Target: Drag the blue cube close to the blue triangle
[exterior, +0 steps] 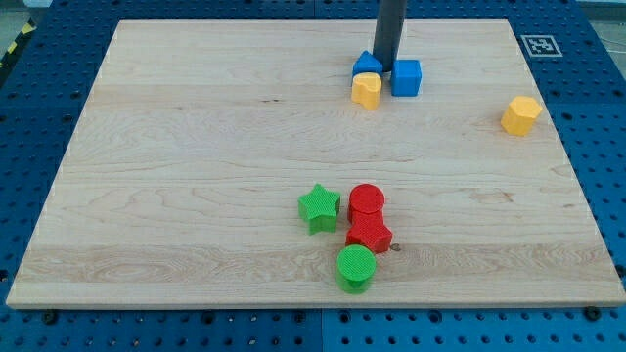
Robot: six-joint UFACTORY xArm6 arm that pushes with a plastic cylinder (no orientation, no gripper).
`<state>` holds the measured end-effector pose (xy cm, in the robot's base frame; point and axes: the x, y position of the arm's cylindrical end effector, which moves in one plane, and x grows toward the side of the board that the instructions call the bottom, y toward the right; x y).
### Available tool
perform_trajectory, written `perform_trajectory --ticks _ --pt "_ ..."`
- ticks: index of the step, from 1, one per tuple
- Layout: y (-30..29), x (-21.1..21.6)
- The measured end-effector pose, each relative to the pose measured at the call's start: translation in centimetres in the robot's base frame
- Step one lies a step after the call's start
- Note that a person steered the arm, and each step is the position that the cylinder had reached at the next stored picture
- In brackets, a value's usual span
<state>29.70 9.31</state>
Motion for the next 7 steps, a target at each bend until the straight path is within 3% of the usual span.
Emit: perform_trajectory --ticks 1,2,3,5,7 --pt "0.0 -0.7" --pt "0.6 -5.6" --pt "4.1 -7.5" --pt "12.3 -7.6" --pt "13.6 -6.0"
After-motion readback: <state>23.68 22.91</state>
